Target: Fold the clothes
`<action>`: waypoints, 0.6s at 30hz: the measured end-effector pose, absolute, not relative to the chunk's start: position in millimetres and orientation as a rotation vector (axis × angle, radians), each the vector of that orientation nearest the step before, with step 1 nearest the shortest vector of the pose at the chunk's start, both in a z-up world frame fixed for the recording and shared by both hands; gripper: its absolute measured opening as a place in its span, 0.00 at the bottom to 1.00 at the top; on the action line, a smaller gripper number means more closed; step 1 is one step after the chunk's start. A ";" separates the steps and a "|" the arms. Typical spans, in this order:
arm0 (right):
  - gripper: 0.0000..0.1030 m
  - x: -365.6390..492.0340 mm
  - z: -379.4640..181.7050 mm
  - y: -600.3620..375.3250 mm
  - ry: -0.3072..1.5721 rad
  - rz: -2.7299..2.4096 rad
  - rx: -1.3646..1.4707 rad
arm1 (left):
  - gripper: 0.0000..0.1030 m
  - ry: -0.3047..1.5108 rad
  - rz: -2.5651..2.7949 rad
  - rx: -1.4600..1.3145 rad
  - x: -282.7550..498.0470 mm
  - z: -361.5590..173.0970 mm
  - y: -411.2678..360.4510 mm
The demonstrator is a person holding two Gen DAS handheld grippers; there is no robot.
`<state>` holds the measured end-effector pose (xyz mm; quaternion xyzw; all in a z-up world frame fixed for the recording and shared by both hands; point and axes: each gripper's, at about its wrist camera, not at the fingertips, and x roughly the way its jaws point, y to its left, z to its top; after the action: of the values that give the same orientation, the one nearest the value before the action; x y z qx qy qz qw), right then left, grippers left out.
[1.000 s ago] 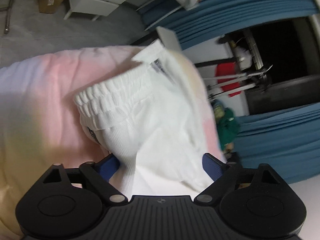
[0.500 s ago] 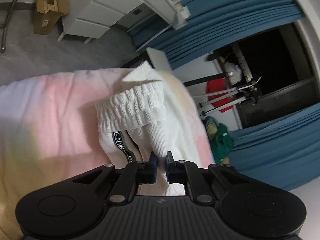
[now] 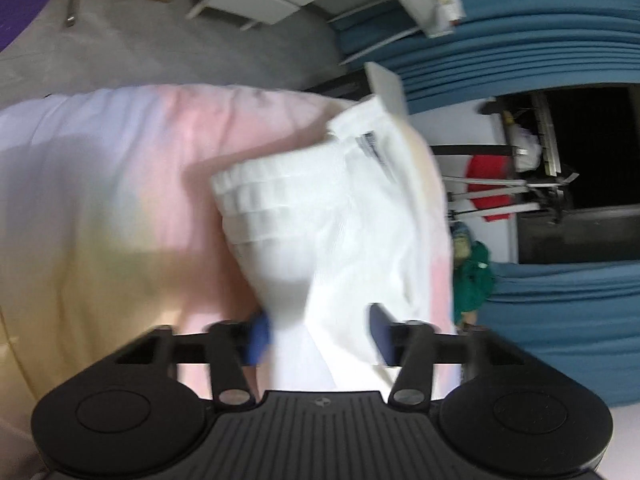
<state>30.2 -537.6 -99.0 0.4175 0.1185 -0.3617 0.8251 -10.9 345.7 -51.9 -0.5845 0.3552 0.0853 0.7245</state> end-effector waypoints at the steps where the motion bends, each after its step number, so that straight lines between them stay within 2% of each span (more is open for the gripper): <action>1: 0.06 29.8 -100.4 -538.1 0.258 -0.772 0.893 | 0.61 0.808 0.195 -1.287 -7.7 -53.7 344.2; 3: 0.06 29.0 -103.2 -539.4 0.265 -0.777 0.908 | 0.66 0.852 0.197 -1.276 2.0 -58.7 339.3; 8: 0.06 27.8 -107.3 -538.6 0.270 -0.786 0.926 | 0.64 0.911 0.199 -1.172 30.5 -65.6 331.8; 10: 0.06 27.1 -105.2 -536.6 0.258 -0.787 0.924 | 0.41 0.953 0.216 -1.180 38.5 -74.1 331.8; 11: 0.06 26.3 -103.0 -534.9 0.245 -0.782 0.918 | 0.15 0.972 0.220 -1.181 42.1 -78.0 332.5; 13: 0.06 23.9 -97.2 -531.1 0.218 -0.770 0.904 | 0.13 0.951 0.206 -1.196 42.7 -80.6 337.2; 18: 0.05 12.8 -78.2 -524.0 0.203 -0.780 0.899 | 0.10 0.758 0.072 -1.280 20.8 -65.4 358.6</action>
<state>12.8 -524.0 -78.2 0.4225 0.0957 -0.3666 0.8234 20.8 358.6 -65.4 -0.5825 0.3451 0.0329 0.7352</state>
